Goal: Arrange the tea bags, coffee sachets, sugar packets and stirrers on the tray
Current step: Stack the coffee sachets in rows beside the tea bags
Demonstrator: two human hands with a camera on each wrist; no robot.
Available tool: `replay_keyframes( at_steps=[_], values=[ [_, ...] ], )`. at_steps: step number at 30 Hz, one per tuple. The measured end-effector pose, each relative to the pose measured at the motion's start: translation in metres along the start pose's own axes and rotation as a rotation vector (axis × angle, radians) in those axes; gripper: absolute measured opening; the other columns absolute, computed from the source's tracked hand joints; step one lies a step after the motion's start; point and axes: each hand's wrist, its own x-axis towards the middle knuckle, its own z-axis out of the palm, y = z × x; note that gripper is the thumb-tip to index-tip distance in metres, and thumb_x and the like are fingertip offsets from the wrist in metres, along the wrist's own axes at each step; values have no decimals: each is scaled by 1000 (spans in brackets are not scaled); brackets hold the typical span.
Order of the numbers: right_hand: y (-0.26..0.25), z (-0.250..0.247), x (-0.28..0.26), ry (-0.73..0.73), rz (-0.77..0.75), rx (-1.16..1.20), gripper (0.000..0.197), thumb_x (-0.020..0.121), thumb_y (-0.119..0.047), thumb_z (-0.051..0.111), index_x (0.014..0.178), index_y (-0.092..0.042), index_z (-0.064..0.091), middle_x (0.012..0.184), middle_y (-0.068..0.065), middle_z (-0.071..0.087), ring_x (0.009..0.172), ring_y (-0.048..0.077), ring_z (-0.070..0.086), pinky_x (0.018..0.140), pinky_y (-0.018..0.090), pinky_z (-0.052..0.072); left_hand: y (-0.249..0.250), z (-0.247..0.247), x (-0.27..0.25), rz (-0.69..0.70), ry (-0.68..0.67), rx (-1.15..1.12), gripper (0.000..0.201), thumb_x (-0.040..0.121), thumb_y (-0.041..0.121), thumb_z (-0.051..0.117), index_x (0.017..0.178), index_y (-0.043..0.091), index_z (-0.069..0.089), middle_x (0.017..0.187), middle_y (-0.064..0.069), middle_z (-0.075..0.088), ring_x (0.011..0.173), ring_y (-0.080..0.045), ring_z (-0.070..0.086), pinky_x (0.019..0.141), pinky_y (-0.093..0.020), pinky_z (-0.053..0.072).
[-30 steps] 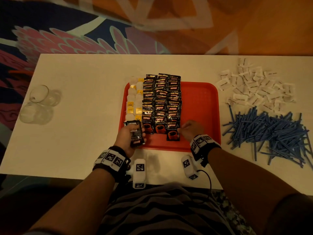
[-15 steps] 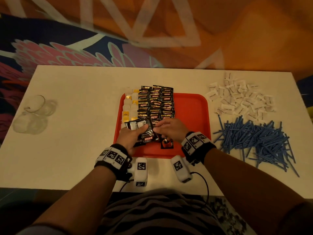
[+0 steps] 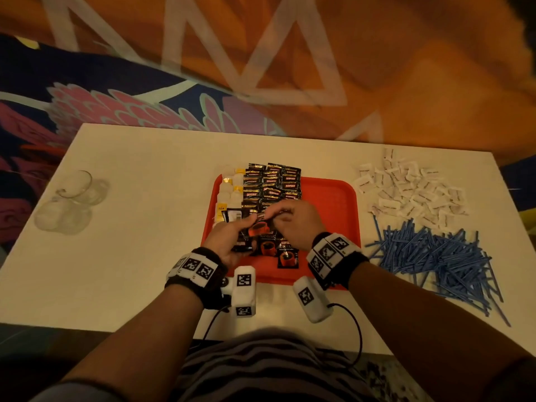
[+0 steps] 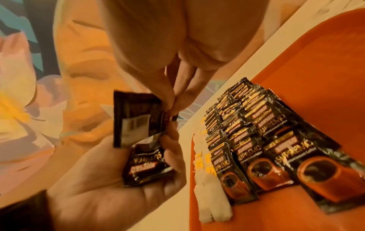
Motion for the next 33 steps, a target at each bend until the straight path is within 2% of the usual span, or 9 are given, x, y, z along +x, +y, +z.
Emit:
replay_keyframes(
  at_steps=[4,7,10,13,17,22,25,29,33],
  values=[
    [5,5,-1,74,74,122,19,85,-6,69,90,-23,61,105,-2,67,80,15,67,67,35,55,3,-3,3,117,69,-22,26,90,9,69,116,9,68,99,-14,76,87,-29,75,63,-38,59],
    [9,10,-1,-48,152,-16,21,81,-31,77,94,-24,62,87,-9,69,78,6,65,65,23,50,2,-4,6,178,76,8,28,90,7,68,118,11,68,100,-14,76,83,-27,75,58,-34,57],
    [9,17,-1,-119,174,-99,20,82,-23,76,70,-25,60,67,-9,62,57,3,58,52,18,42,1,-3,6,182,63,-1,29,89,14,71,118,10,67,101,-14,76,87,-29,74,65,-37,58],
    [11,23,0,-129,209,-97,20,83,-16,75,69,-22,62,64,-5,62,45,-2,55,40,12,38,0,-3,8,193,76,4,29,88,20,74,115,10,69,96,-11,77,85,-27,75,67,-37,57],
    [13,32,0,-108,229,-95,12,79,-15,79,90,-18,73,81,2,72,73,13,68,59,19,51,-8,-8,15,220,195,86,20,88,11,73,107,7,70,85,-9,75,68,-22,74,50,-30,55],
    [34,45,1,-93,279,-190,23,80,-21,79,101,-14,75,86,-8,65,84,7,61,73,18,45,-18,-34,21,238,292,108,22,86,28,77,102,13,72,94,-8,77,90,-26,73,88,-51,58],
    [52,57,2,-128,352,-265,25,83,-26,75,105,-14,74,95,-7,66,92,10,61,67,14,41,-18,-55,22,197,334,75,17,92,27,71,96,10,70,86,-9,72,79,-26,67,75,-42,58],
    [74,74,5,-61,448,-231,26,83,-19,76,106,-9,72,111,-1,66,105,15,62,82,18,48,-21,-81,18,146,269,53,11,97,19,63,94,9,66,66,-3,64,57,-17,56,52,-30,46],
    [84,90,13,-39,486,-272,13,80,-21,79,79,-19,66,95,-1,68,80,7,59,58,13,39,-22,-99,16,98,252,50,11,97,21,62,97,11,67,69,-2,65,59,-14,57,54,-29,48]
  ],
)
